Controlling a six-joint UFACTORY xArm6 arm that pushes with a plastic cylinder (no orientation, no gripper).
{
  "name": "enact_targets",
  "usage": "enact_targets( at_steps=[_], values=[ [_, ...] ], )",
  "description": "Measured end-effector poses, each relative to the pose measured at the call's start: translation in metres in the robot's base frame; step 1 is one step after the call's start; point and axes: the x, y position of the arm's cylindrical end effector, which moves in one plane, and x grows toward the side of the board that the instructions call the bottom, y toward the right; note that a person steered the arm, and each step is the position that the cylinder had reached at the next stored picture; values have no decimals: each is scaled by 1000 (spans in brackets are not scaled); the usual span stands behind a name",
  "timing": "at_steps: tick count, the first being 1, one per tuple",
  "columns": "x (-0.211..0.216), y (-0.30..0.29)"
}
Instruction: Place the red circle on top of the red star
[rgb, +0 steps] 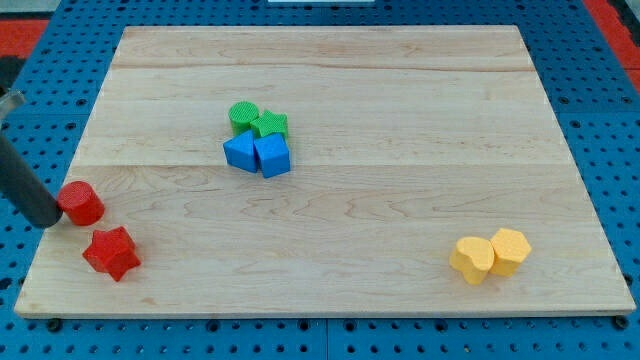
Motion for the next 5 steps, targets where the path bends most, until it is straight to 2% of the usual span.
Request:
enact_targets(
  at_steps=[2,4,5],
  values=[
    [-16,54],
    [-4,64],
    [-15,96]
  ],
)
